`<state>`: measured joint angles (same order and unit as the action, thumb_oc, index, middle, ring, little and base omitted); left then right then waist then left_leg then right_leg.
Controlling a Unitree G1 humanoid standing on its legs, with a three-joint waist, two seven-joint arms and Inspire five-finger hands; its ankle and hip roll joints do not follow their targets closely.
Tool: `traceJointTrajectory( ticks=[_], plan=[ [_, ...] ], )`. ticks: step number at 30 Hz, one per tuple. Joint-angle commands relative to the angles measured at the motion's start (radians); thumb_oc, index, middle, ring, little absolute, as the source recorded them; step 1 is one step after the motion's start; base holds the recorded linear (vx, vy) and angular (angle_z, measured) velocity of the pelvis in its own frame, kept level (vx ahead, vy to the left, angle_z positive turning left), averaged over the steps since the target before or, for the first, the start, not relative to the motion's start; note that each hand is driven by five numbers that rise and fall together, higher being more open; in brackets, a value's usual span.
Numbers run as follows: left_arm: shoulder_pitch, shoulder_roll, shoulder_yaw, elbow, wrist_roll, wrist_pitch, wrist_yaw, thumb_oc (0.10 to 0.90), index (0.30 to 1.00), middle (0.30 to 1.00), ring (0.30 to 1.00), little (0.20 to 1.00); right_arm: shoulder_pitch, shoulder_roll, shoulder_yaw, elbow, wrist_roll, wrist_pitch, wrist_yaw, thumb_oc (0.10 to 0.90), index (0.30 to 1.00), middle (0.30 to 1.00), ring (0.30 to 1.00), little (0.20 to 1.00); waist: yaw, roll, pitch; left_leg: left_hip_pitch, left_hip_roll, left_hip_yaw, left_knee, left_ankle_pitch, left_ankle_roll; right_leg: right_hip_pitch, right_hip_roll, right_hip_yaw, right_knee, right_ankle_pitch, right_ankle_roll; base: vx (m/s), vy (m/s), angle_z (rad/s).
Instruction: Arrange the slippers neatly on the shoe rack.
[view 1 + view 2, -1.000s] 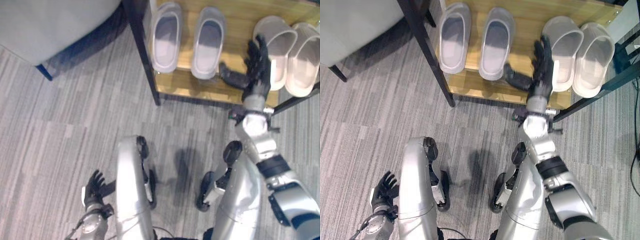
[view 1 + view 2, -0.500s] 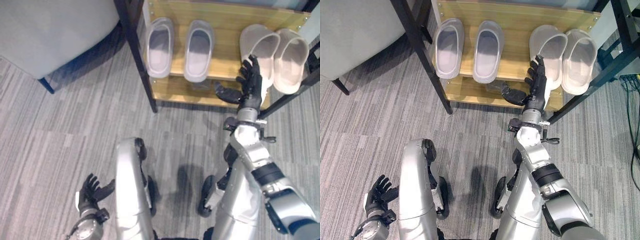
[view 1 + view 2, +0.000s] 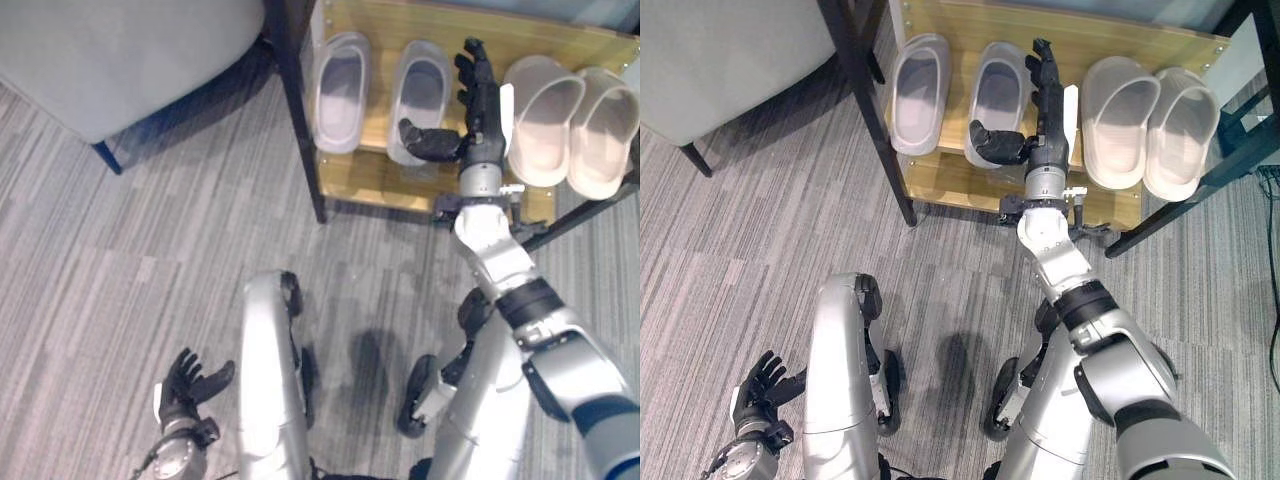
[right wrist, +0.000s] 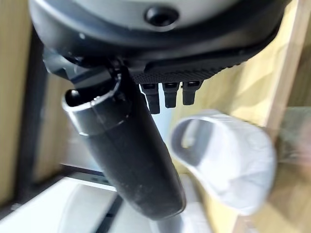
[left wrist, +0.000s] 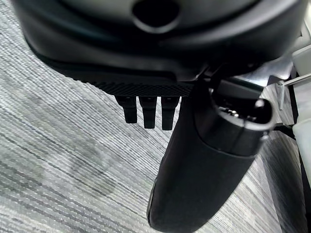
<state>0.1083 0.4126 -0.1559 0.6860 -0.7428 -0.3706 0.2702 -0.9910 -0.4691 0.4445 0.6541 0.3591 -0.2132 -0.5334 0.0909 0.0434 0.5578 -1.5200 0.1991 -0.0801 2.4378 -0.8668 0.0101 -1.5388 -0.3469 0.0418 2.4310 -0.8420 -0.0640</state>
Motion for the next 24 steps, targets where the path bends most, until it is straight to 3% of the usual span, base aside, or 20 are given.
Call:
traceJointTrajectory(
  ticks=[1, 6, 11, 18, 24],
  plan=[
    [0.028, 0.084, -0.058, -0.046, -0.02, -0.069, -0.001, 0.8, 0.9, 0.9, 0.9, 0.9, -0.173, -0.064, 0.016, -0.059, -0.028, -0.063, -0.016, 0.8, 0.9, 0.9, 0.9, 0.9, 0.05, 0.045, -0.038, -0.05, -0.012, -0.211, -0.162, 0.103, -0.013, -0.031, -0.026, 0.174, -0.127, 0.059, -0.037, 0.01, 0.008, 0.04],
    [0.13, 0.124, -0.066, -0.213, 0.011, -0.068, 0.011, 0.8, 0.9, 0.9, 0.9, 0.9, -0.162, -0.077, -0.007, -0.081, -0.096, -0.053, -0.084, 0.8, 0.9, 0.9, 0.9, 0.9, 0.054, 0.062, -0.038, -0.05, -0.013, -0.202, -0.161, 0.096, -0.008, -0.031, -0.023, 0.176, -0.124, 0.055, -0.037, 0.01, 0.009, 0.03],
    [0.146, 0.164, -0.053, -0.295, 0.116, -0.097, 0.056, 0.8, 0.9, 0.9, 0.9, 0.9, -0.136, -0.08, -0.044, -0.088, -0.119, -0.062, -0.109, 0.8, 0.9, 0.9, 0.9, 0.9, 0.06, 0.069, -0.038, -0.05, -0.019, -0.2, -0.156, 0.096, -0.009, -0.031, -0.024, 0.177, -0.12, 0.057, -0.037, 0.0, 0.0, 0.0],
    [0.126, 0.192, -0.096, -0.301, 0.136, -0.096, 0.06, 0.8, 0.9, 0.9, 0.9, 0.9, -0.229, -0.055, 0.006, 0.058, -0.026, -0.073, -0.084, 0.8, 0.9, 0.9, 0.9, 0.9, 0.086, 0.094, -0.038, -0.05, -0.02, -0.214, -0.154, 0.097, -0.015, -0.031, -0.026, 0.164, -0.119, 0.058, -0.04, 0.0, 0.0, 0.0],
    [0.126, 0.204, -0.122, -0.283, 0.126, -0.08, 0.048, 0.8, 0.9, 0.9, 0.9, 0.9, -0.276, -0.012, 0.027, 0.147, 0.067, -0.078, -0.044, 0.8, 0.9, 0.9, 0.9, 0.9, 0.09, 0.094, -0.038, -0.05, -0.02, -0.208, -0.156, 0.099, -0.017, -0.031, -0.031, 0.168, -0.12, 0.061, -0.037, 0.0, 0.0, 0.0]
  ],
)
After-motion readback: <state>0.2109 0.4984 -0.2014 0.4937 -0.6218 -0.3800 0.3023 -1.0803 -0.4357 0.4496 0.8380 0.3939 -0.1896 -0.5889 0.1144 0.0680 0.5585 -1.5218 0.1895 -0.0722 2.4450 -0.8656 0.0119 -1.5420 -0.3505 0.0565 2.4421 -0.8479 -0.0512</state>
